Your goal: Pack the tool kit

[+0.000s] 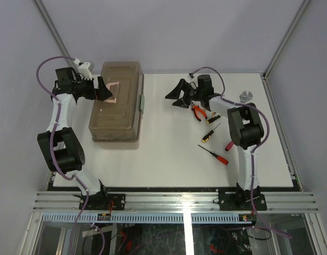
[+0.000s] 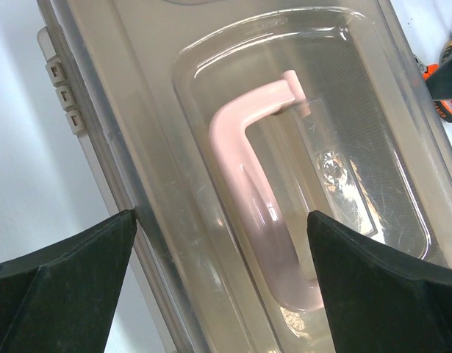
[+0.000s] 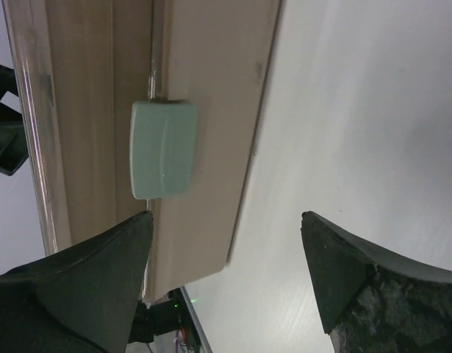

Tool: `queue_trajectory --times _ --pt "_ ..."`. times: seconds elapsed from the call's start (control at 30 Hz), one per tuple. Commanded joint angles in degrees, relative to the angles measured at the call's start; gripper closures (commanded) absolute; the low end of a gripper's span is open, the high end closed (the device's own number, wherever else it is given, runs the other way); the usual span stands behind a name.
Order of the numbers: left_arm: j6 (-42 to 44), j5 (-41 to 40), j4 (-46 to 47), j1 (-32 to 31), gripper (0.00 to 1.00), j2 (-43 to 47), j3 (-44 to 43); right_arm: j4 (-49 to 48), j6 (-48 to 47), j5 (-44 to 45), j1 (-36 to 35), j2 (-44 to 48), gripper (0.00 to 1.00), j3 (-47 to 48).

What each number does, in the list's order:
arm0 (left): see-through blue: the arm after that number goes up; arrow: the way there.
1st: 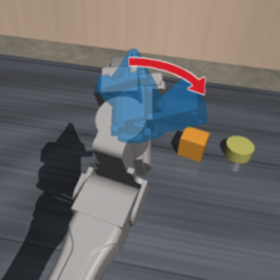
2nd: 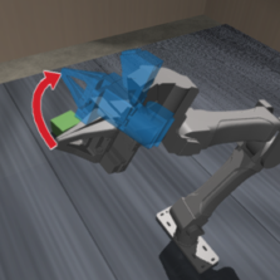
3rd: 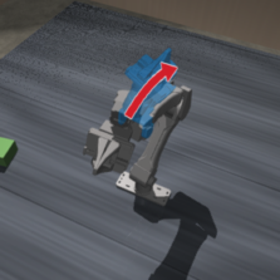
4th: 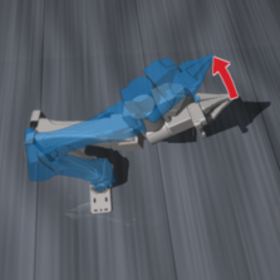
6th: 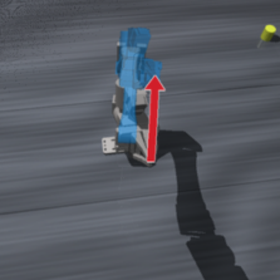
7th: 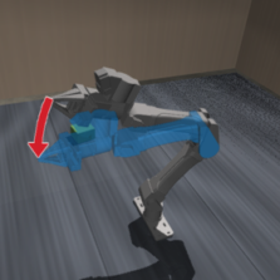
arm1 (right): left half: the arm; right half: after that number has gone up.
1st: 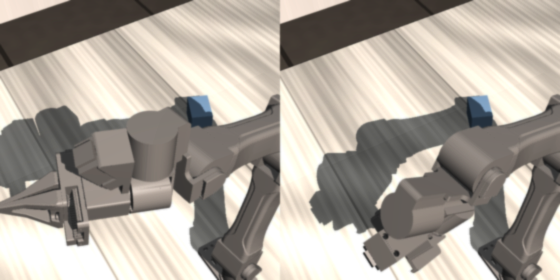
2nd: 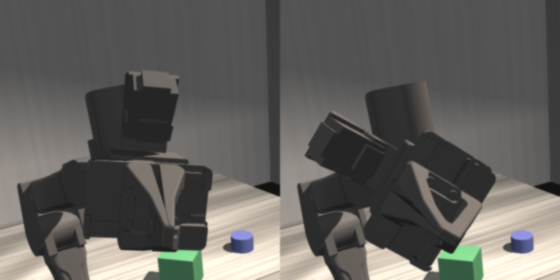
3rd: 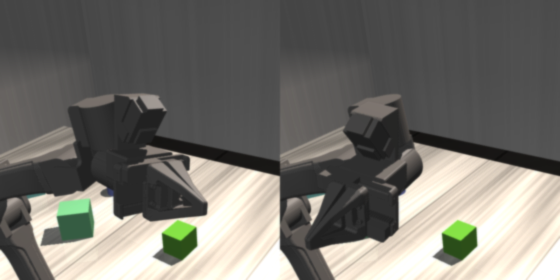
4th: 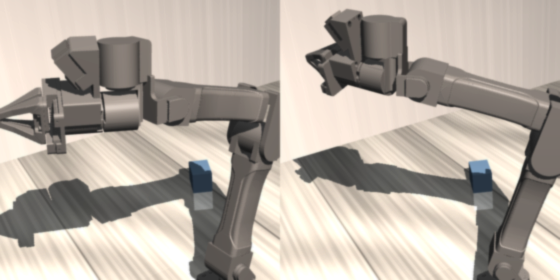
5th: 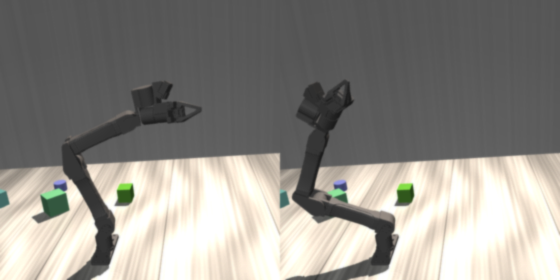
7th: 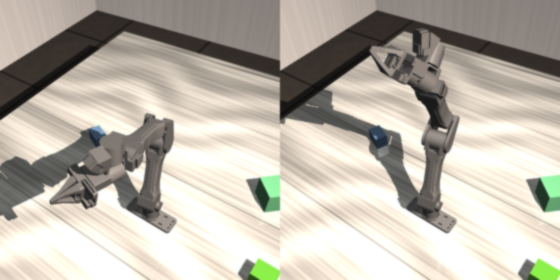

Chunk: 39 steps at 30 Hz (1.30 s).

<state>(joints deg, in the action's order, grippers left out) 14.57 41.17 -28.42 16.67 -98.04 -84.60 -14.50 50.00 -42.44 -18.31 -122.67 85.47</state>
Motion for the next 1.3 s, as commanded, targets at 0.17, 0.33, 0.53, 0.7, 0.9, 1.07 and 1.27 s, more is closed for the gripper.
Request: queue_trajectory --times 0.17,0.33,0.53,0.7,0.9,1.07,1.27 --pt "5.6 -3.7 -10.9 -4.6 0.05 -3.0 5.7 -16.4 14.2 -6.3 -5.0 -6.6 0.11 9.6" --pt "5.6 -4.1 -11.5 -5.5 0.05 -3.2 5.2 -16.8 15.7 -5.7 -7.6 -9.7 0.02 12.7" --pt "5.7 -4.5 -11.9 -5.6 0.05 -3.4 4.6 -15.3 13.7 -4.6 -8.9 -9.1 0.01 10.4" --pt "6.3 -4.6 -12.8 -5.7 0.05 -3.7 4.2 -18.8 15.5 -5.7 -9.3 -9.3 0.01 7.5" --pt "6.4 -4.5 -13.5 -5.9 0.05 -4.1 3.4 -24.7 21.0 -8.5 -10.9 -12.8 0.04 8.6" --pt "6.6 -4.4 -14.1 -6.0 0.05 -3.9 3.6 -32.1 27.1 -7.2 -11.2 -15.2 0.05 8.2" --pt "7.1 -4.4 -14.5 -6.1 0.05 -4.0 3.7 -37.3 31.8 -7.4 -11.5 -17.7 0.06 11.3"
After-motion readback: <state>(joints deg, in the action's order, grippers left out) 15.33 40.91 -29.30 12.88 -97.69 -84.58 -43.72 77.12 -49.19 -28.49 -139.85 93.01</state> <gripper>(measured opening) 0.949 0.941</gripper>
